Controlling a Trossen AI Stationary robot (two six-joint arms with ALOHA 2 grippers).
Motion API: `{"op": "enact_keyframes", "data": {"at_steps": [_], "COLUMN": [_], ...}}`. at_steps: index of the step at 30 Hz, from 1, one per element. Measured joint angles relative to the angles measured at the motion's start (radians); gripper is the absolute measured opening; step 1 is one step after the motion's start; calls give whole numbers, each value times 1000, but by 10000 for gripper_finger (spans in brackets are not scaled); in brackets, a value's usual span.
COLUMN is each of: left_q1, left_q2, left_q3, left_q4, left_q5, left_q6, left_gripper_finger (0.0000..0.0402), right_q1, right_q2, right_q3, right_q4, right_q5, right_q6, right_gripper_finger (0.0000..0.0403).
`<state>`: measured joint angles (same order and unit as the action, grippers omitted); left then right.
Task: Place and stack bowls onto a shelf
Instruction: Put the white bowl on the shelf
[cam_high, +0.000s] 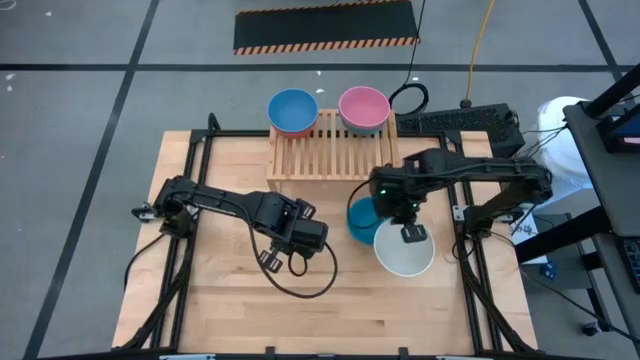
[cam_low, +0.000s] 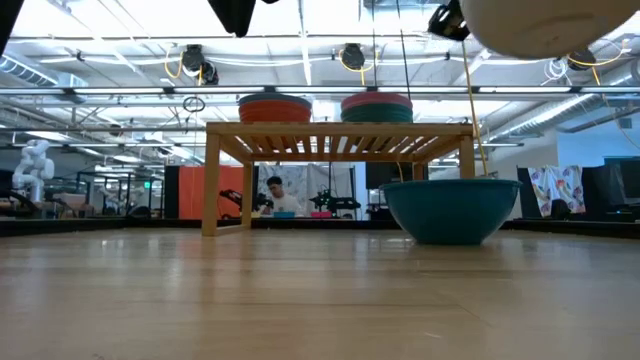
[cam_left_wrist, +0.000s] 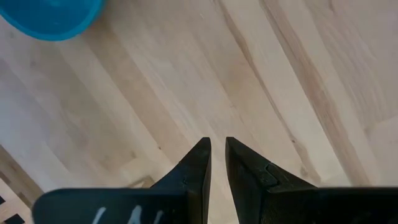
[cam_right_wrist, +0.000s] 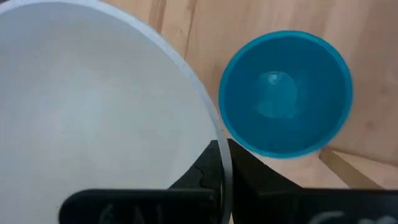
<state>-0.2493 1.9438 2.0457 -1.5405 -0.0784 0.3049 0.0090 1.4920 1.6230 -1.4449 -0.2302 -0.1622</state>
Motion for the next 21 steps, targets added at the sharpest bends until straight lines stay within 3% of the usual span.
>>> {"op": "enact_keyframes", "data": {"at_steps": [9, 21], "left_q1": [22, 36], "left_q2": [-3, -28], "left_q3": [0, 0], "left_q4": [27, 146], "left_q5": [2, 38], "left_q6": [-28, -21], "left_gripper_finger": [56, 56], "right_q1": [20, 74], "right_q2": [-95, -250], "right_q3": [-17, -327], "right_q4": [-3, 133], "right_q5": [51, 44], "right_q6": [62, 185], "right_gripper_finger": [0, 0]}}
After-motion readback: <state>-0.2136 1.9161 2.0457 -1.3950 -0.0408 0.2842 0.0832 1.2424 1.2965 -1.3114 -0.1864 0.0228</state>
